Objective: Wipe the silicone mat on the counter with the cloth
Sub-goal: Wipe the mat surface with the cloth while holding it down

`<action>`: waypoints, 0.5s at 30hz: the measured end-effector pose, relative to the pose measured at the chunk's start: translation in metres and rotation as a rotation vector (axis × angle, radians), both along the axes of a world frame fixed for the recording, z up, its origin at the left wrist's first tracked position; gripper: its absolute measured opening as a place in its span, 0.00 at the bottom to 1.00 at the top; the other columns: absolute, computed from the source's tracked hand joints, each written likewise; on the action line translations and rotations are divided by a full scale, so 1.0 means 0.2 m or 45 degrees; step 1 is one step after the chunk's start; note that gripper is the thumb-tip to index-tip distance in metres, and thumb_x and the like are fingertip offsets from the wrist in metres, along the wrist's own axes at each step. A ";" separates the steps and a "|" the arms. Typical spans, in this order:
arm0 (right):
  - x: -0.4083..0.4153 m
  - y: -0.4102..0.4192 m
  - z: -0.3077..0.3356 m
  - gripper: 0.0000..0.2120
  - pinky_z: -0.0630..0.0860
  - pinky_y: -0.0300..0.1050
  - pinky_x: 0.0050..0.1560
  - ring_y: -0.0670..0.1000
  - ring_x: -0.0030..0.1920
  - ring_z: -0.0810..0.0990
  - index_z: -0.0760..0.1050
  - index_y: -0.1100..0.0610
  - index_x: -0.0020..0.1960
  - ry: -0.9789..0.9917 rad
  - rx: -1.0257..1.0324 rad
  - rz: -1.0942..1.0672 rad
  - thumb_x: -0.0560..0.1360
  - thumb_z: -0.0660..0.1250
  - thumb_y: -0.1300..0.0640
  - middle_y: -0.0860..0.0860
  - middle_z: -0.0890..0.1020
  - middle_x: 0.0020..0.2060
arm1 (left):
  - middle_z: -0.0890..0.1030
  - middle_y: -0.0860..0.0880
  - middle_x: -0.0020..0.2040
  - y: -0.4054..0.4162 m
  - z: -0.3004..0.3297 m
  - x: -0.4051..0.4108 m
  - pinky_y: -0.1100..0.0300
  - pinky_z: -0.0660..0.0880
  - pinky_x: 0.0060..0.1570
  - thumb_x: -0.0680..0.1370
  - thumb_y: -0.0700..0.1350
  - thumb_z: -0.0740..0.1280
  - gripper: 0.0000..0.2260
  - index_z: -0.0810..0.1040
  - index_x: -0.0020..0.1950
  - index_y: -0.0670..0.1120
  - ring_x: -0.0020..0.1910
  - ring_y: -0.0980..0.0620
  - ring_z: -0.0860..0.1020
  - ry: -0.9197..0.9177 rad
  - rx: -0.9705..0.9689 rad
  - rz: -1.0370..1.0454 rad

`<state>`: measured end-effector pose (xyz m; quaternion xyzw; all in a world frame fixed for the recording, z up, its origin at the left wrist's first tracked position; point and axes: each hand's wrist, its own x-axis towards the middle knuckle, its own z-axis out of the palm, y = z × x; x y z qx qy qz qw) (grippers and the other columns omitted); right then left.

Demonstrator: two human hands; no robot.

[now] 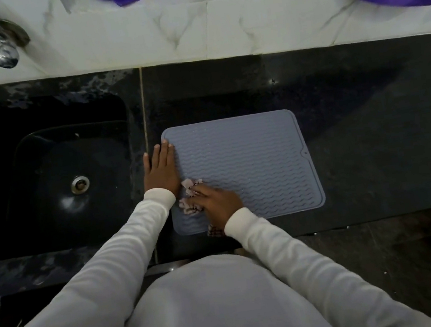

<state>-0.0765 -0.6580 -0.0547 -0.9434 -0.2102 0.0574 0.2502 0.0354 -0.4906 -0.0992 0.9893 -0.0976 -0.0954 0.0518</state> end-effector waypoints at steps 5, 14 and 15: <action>-0.04 -0.11 -0.05 0.36 0.80 0.55 0.48 0.59 0.57 0.79 0.70 0.43 0.68 0.099 -0.182 0.040 0.63 0.76 0.60 0.45 0.59 0.76 | 0.45 0.49 0.80 -0.01 0.01 -0.01 0.44 0.39 0.75 0.83 0.44 0.47 0.25 0.44 0.79 0.46 0.78 0.48 0.45 -0.029 0.019 0.017; -0.13 -0.66 -0.02 0.31 0.78 0.59 0.53 0.61 0.60 0.77 0.69 0.37 0.68 0.135 -0.271 -0.186 0.70 0.69 0.61 0.45 0.65 0.73 | 0.45 0.49 0.80 -0.01 0.01 -0.01 0.46 0.38 0.75 0.82 0.44 0.47 0.25 0.44 0.79 0.46 0.78 0.48 0.45 -0.045 0.024 0.013; -0.14 -0.71 -0.02 0.27 0.78 0.58 0.55 0.61 0.60 0.77 0.69 0.37 0.68 0.118 -0.260 -0.214 0.73 0.65 0.59 0.45 0.66 0.73 | 0.45 0.49 0.80 -0.01 0.01 -0.01 0.46 0.38 0.75 0.83 0.44 0.47 0.25 0.44 0.79 0.47 0.78 0.48 0.45 -0.041 0.028 0.014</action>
